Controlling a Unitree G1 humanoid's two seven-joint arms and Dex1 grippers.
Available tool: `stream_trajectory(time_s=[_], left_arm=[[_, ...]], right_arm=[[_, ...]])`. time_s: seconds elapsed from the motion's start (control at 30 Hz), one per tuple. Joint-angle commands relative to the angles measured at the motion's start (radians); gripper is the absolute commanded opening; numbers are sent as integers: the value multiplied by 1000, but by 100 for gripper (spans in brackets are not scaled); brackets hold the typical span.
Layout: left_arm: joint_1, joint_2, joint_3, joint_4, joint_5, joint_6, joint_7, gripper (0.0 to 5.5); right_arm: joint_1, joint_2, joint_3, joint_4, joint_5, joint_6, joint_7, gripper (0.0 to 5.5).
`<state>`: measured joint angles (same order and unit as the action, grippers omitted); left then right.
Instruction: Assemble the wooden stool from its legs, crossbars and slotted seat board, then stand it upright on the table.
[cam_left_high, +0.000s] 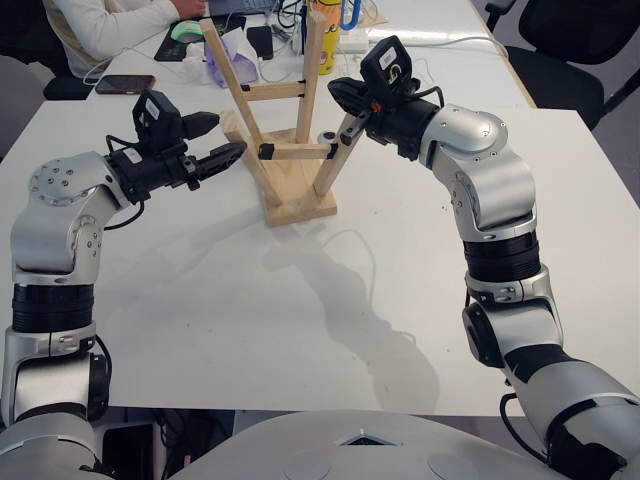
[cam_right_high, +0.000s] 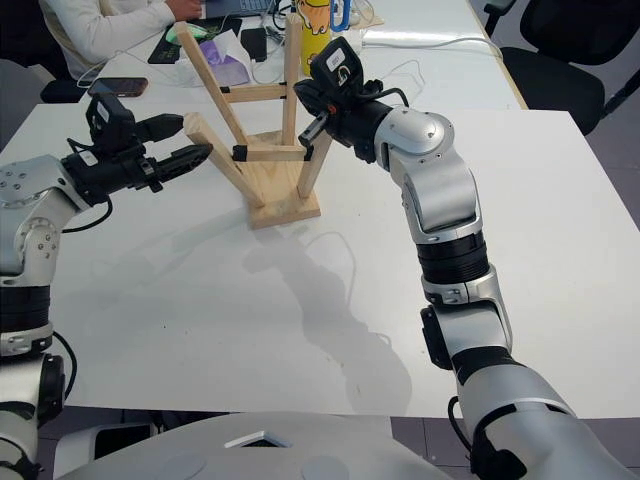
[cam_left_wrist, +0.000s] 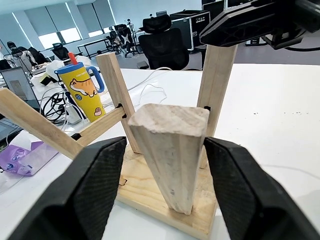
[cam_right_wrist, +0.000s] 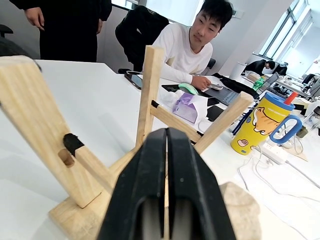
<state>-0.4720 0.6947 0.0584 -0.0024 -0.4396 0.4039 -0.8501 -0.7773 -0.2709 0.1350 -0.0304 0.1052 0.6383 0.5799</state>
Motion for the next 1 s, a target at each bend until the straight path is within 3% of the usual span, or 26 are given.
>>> stream_trajectory(time_s=[0.03, 0.13, 0.33, 0.63, 0.73, 0.87, 1.0], left_arm=[[-41, -18, -19, 59, 30, -19, -21, 288], [-50, -29, -16, 64, 10, -6, -46, 288], [-33, -32, -18, 28, -14, 24, -84, 219], [5, -29, -49, -90, -28, 81, -102, 219], [14, -35, -68, -137, -27, 99, -91, 219], [17, -39, -68, -151, -14, 105, -65, 219], [29, -41, -65, -160, -4, 104, -42, 219]], right_arm=[[2, 6, 11, -18, 11, 17, -6, 0], [-3, 5, 11, -11, 11, 16, -4, 0], [-11, -18, 30, 2, 13, 14, 37, 0], [-212, -211, 191, 142, -6, -233, 517, 0], [-380, -257, 197, 222, 12, -286, 699, 41], [-618, -249, 189, 392, 4, -282, 813, 98], [-632, -225, 295, 458, -57, -312, 910, 152]])
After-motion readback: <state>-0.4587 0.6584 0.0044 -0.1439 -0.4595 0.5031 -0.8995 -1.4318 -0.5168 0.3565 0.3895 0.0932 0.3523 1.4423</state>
